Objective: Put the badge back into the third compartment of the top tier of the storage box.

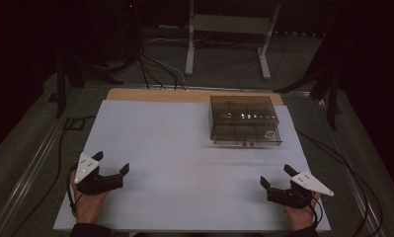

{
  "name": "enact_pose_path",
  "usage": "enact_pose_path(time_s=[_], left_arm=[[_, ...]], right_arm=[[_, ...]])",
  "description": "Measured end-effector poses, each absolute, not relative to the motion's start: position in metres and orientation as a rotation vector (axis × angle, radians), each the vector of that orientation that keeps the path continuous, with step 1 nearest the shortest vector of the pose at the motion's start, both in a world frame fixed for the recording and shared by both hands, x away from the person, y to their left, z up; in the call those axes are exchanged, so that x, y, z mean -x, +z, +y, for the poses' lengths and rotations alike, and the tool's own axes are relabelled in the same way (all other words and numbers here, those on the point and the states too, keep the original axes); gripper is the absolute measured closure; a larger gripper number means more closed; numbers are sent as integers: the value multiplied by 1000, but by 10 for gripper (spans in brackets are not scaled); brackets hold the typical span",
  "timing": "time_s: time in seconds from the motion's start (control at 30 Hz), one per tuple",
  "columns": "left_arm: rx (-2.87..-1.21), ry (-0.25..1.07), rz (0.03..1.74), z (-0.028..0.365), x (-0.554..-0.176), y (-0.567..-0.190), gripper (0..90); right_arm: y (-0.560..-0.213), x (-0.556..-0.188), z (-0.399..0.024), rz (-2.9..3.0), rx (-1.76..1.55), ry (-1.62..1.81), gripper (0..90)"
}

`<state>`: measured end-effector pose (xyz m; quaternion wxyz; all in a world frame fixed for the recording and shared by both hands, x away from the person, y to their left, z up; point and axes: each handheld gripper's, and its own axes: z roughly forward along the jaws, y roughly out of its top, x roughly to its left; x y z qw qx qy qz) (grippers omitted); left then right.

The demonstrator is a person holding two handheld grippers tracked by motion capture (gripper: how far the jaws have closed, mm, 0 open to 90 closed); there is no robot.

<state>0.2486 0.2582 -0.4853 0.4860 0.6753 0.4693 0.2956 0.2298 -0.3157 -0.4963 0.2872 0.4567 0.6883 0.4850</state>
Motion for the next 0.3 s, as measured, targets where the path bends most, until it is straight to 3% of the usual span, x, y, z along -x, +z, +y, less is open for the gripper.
enact_pose_path(time_s=[0.3], left_arm=[[-1602, 733, 1166, 266, -241, -487, 4]], right_arm=[[-495, -229, -318, 1837, -1220, 1301, 8]])
